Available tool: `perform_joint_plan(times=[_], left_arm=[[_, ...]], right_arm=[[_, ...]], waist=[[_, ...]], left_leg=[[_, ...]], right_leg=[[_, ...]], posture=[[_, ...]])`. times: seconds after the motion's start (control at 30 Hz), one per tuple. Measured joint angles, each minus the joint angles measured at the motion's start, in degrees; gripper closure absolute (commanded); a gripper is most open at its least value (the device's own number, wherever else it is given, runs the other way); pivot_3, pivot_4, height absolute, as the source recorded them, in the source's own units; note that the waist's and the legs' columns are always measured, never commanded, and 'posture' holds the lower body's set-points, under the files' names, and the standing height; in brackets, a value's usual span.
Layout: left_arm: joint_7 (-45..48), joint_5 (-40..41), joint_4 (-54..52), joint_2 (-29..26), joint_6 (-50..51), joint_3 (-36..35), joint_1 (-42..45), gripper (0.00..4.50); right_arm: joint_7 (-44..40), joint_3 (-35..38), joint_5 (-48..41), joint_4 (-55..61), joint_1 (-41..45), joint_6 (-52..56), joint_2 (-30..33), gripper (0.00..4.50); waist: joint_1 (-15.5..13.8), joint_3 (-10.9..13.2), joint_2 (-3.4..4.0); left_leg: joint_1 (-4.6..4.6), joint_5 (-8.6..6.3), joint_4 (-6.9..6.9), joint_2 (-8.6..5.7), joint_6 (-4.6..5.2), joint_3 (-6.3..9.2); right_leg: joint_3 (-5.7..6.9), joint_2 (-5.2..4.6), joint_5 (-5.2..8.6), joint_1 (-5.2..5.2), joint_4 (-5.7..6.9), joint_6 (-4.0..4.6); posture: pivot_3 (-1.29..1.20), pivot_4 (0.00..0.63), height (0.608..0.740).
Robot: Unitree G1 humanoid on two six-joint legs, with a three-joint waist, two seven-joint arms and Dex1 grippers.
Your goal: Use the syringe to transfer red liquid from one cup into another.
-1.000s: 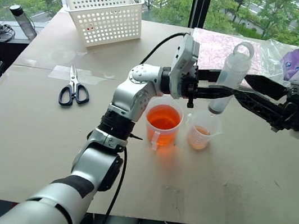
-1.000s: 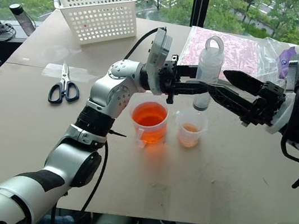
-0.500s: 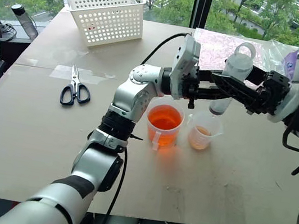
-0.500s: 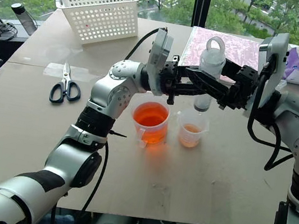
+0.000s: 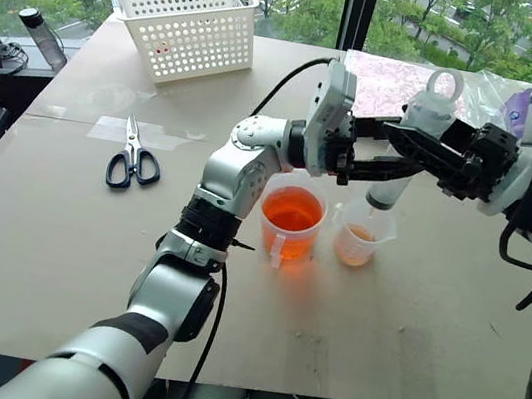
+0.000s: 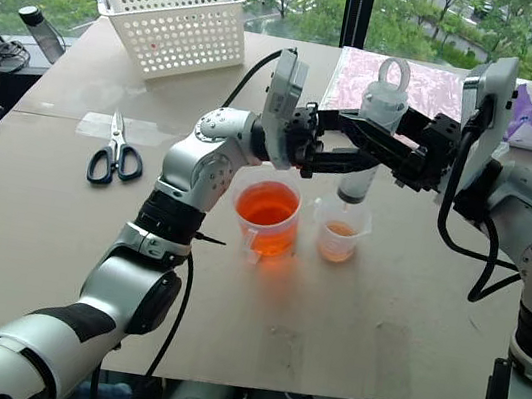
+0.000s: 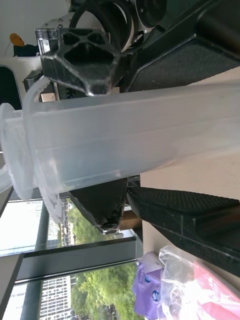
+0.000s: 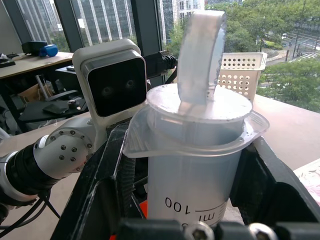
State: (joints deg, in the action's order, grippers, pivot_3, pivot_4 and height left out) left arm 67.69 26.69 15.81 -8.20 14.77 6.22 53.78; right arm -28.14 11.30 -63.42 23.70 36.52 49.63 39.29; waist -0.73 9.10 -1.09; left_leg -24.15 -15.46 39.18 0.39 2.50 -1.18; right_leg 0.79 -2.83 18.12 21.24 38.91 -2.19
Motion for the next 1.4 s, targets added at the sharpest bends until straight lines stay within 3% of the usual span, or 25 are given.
perform_joint_plan(times=[0.33,0.63,0.73,0.93,1.0,1.1,1.23,1.3,1.4], left_arm=[[-0.05,0.14,-1.14,-0.62,-0.15,0.00,0.03,1.80],[-1.84,3.28,-7.60,-7.65,4.99,-4.13,0.40,1.80],[-3.24,5.02,-10.67,-10.40,7.65,-6.03,1.75,1.80],[-9.76,6.53,-15.30,-19.27,16.37,-10.50,2.83,1.80],[-14.39,7.38,-18.14,-25.80,23.49,-14.24,1.21,1.80],[-16.94,9.24,-21.00,-32.41,30.68,-19.22,-4.84,1.80],[-17.76,9.96,-27.82,-41.34,36.95,-23.39,-21.97,1.80],[-16.71,8.84,-33.46,-43.60,36.65,-24.60,-35.69,1.80],[-15.35,8.14,-37.64,-43.97,35.16,-25.92,-46.79,1.80]], right_arm=[[0.03,1.23,-1.55,-0.38,0.00,0.18,-0.27,2.30],[0.11,6.90,-4.84,-3.05,0.00,1.12,3.11,2.30],[0.12,8.00,-5.70,-4.69,-0.01,1.66,4.35,2.30],[-0.76,9.71,-7.67,-8.53,-2.49,8.29,12.57,2.30],[-2.75,9.28,-7.08,-11.09,-4.92,12.91,17.79,2.30],[-4.24,7.75,-5.89,-13.26,-5.09,17.12,22.33,2.30],[-5.83,1.20,-1.56,-14.19,-5.40,21.74,25.47,2.30],[-5.09,-3.30,2.30,-15.61,-5.11,23.12,24.44,2.30],[-4.38,-7.11,6.68,-16.52,-4.34,23.16,22.59,2.30]], waist=[[0.04,0.00,0.00],[0.08,0.00,0.00],[0.04,0.00,0.00],[0.07,0.00,0.00],[0.26,0.01,0.02],[1.03,0.00,0.04],[1.93,-0.01,0.03],[1.85,-0.01,0.03],[1.26,0.00,0.02]], left_leg=[[0.00,0.00,0.00,0.00,0.00,0.00],[-0.02,0.00,0.00,0.00,0.00,0.01],[-0.01,0.00,0.00,0.00,0.00,0.01],[-0.01,0.00,-0.02,0.00,0.00,0.01],[0.00,0.00,-0.05,0.01,0.00,-0.01],[0.07,0.00,-0.10,0.02,0.00,-0.03],[0.18,0.00,-0.20,0.04,0.00,-0.09],[0.21,-0.01,-0.23,0.04,0.00,-0.12],[0.22,-0.01,-0.25,0.05,-0.01,-0.08]], right_leg=[[0.00,0.00,0.00,0.00,0.00,0.00],[-0.01,-0.01,0.00,0.00,-0.01,0.00],[0.00,-0.01,0.00,0.01,0.00,0.00],[0.00,-0.02,0.00,0.00,-0.01,0.00],[-0.04,-0.03,0.00,0.01,-0.01,0.00],[-0.09,-0.03,0.00,0.00,-0.01,0.00],[-0.23,-0.02,0.00,0.00,-0.04,0.00],[-0.25,-0.04,0.00,0.00,-0.04,0.01],[-0.20,-0.10,0.02,0.02,0.01,0.03]], posture=[[0.00,0.150,0.740],[0.00,0.150,0.740],[0.00,0.150,0.740],[0.00,0.150,0.740],[0.00,0.150,0.740],[0.00,0.150,0.740],[0.00,0.150,0.740],[0.00,0.150,0.740],[0.00,0.150,0.740]])
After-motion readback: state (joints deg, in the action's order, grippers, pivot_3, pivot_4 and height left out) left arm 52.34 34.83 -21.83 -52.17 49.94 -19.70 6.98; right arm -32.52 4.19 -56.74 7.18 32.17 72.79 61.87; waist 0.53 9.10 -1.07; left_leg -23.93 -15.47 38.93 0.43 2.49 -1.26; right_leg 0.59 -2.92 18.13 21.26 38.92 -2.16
